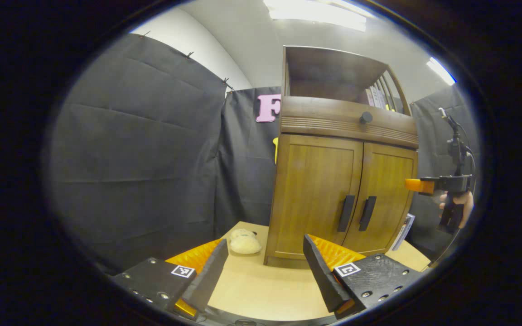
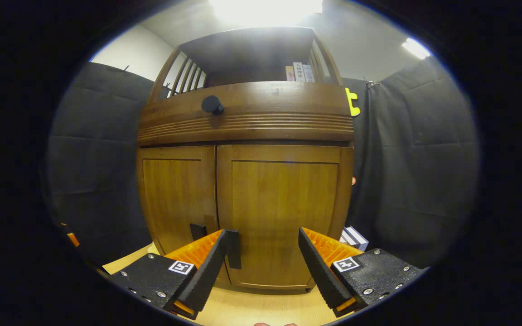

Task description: Open the right door of the double-door shoe cabinet with the right hand, and open the left door with the left hand.

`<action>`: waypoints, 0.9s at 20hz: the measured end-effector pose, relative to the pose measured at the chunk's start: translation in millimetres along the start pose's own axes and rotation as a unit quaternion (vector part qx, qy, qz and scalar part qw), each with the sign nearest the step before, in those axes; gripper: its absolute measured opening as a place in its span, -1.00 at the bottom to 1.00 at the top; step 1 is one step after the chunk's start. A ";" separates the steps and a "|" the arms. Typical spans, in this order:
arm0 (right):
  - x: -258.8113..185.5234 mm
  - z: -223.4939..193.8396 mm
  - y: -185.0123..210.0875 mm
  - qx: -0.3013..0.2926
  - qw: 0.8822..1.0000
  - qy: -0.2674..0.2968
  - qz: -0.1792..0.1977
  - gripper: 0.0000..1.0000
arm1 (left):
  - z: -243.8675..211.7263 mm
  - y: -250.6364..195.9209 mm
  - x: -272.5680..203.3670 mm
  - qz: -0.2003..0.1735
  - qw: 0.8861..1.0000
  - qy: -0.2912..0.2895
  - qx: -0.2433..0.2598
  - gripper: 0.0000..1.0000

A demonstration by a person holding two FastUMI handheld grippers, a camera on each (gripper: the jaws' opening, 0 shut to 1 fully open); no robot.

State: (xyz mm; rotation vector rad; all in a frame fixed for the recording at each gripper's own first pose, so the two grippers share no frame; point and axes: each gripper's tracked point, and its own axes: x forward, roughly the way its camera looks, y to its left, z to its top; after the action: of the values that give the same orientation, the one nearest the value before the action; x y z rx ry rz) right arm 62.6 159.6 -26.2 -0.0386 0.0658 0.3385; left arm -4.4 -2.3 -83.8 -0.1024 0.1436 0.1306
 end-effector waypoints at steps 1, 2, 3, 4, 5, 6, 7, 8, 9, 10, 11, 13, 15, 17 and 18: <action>9.4 -1.2 5.3 -0.003 1.000 -0.001 0.006 0.92 | -1.5 0.5 -0.9 0.004 1.000 0.004 0.002 0.91; 18.8 -3.0 10.6 -0.007 1.000 -0.001 0.011 0.83 | -1.3 1.5 -1.2 0.008 1.000 0.007 0.004 0.91; 27.7 -6.6 14.4 -0.008 1.000 0.002 0.014 0.83 | -2.7 2.4 -0.5 0.014 1.000 0.008 0.005 1.00; 36.3 -10.3 17.6 -0.009 1.000 0.004 0.016 0.83 | -2.8 3.0 0.1 0.020 1.000 0.008 0.005 1.00; 45.2 -13.9 21.3 -0.007 1.000 0.008 0.015 0.83 | -3.5 3.9 0.2 0.025 1.000 0.008 0.003 1.00; 53.8 -18.3 24.0 -0.004 1.000 0.013 0.016 0.92 | -3.8 4.2 0.9 0.030 1.000 0.010 0.000 0.90; 61.3 -23.9 26.8 0.000 1.000 0.017 0.017 0.92 | -4.3 5.3 1.0 0.033 0.999 0.011 -0.002 0.91; 67.9 -28.3 30.0 0.003 1.000 0.021 0.017 0.83 | -4.6 5.9 1.9 0.035 0.999 0.013 -0.004 0.91; 74.6 -33.2 32.7 0.005 0.999 0.027 0.016 0.83 | -6.0 6.4 1.5 0.036 0.999 0.016 -0.005 0.91; 81.0 -36.4 36.5 0.006 0.999 0.030 0.017 0.83 | -7.2 6.9 1.9 0.037 0.999 0.022 -0.006 0.87; 88.4 -38.6 41.1 0.005 0.999 0.032 0.018 0.83 | -8.3 7.2 1.7 0.039 0.999 0.028 -0.007 0.83; 101.6 -44.6 44.2 0.003 0.999 0.036 0.015 0.91 | -10.1 8.2 1.7 0.045 0.998 0.039 -0.009 0.91; 110.4 -51.2 46.0 0.003 0.999 0.038 0.010 0.92 | -9.1 7.8 1.5 0.048 0.998 0.045 -0.010 0.91; 115.6 -59.7 44.8 0.004 0.999 0.045 0.006 0.91 | -9.9 7.3 1.3 0.045 0.998 0.050 -0.009 0.91; 118.4 -64.6 44.6 0.006 0.999 0.051 0.006 0.83 | -9.4 6.6 1.1 0.042 0.998 0.052 -0.007 0.91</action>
State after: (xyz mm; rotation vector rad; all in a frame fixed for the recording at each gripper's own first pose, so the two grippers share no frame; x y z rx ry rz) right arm 155.4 237.6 -100.2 -0.0434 0.1687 0.3474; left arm -5.6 3.4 -93.8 -0.1176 0.2517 0.2093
